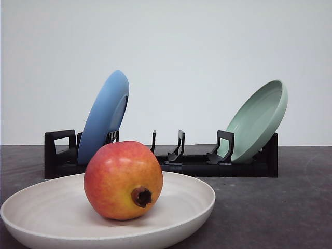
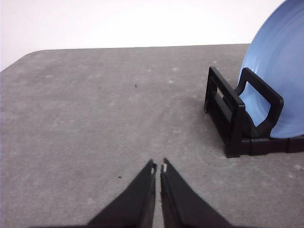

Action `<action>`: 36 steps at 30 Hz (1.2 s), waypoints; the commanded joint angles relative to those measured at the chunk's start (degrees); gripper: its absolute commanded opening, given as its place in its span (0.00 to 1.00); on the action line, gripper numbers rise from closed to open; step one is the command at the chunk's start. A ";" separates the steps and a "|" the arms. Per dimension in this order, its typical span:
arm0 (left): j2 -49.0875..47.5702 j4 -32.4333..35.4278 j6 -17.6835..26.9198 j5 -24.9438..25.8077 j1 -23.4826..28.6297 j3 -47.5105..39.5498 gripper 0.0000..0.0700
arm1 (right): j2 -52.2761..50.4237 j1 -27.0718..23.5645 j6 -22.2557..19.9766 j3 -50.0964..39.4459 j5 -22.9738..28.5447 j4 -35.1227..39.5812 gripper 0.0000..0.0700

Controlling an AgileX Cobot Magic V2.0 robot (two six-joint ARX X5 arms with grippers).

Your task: Place pomegranate in white plate

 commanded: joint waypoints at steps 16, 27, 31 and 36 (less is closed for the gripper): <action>-0.13 -0.15 -0.17 0.02 0.00 -0.55 0.00 | -0.02 -0.07 -0.46 -0.28 0.22 0.55 0.00; -0.13 -0.15 -0.17 0.02 0.00 -0.57 0.00 | -0.02 -0.07 -0.44 -0.28 0.22 0.55 0.00; -0.13 -0.15 -0.17 0.02 0.00 -0.56 0.00 | -0.02 -0.07 -0.46 -0.28 0.22 0.55 0.00; -0.13 -0.15 -0.17 0.02 0.00 -0.55 0.00 | -0.02 -0.07 -0.46 -0.28 0.20 0.55 0.00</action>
